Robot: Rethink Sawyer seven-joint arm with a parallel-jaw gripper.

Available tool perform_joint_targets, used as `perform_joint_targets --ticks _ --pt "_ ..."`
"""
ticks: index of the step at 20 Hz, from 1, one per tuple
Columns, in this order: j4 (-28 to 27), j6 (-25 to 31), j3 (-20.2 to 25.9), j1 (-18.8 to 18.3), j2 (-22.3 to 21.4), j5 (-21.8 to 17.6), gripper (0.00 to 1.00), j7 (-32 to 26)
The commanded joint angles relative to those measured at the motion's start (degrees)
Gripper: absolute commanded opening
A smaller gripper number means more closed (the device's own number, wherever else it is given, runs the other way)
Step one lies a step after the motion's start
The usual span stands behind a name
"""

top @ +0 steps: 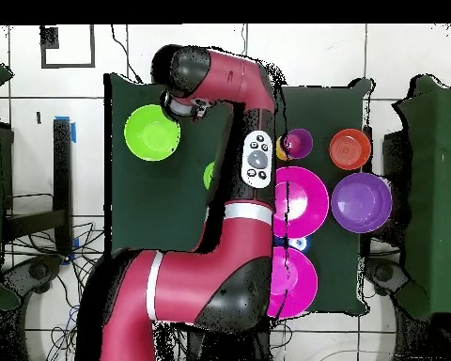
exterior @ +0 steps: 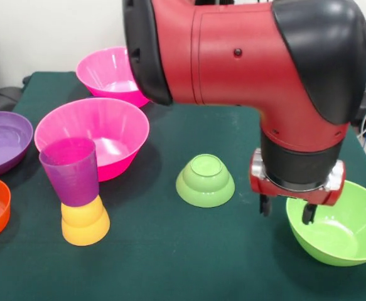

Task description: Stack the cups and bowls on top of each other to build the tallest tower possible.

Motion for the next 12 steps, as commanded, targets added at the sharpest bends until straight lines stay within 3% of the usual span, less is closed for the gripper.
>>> perform_joint_targets --ticks 1,6,8,12 --pt "2.42 -1.93 3.67 3.45 2.75 0.74 1.00 13.93" --pt "1.82 -1.56 2.52 4.93 3.67 0.78 1.00 15.93" --pt "3.37 -3.44 2.84 5.09 3.49 0.21 1.00 14.12" --pt "-3.03 -2.12 -0.67 4.48 8.39 -3.35 1.00 11.55"
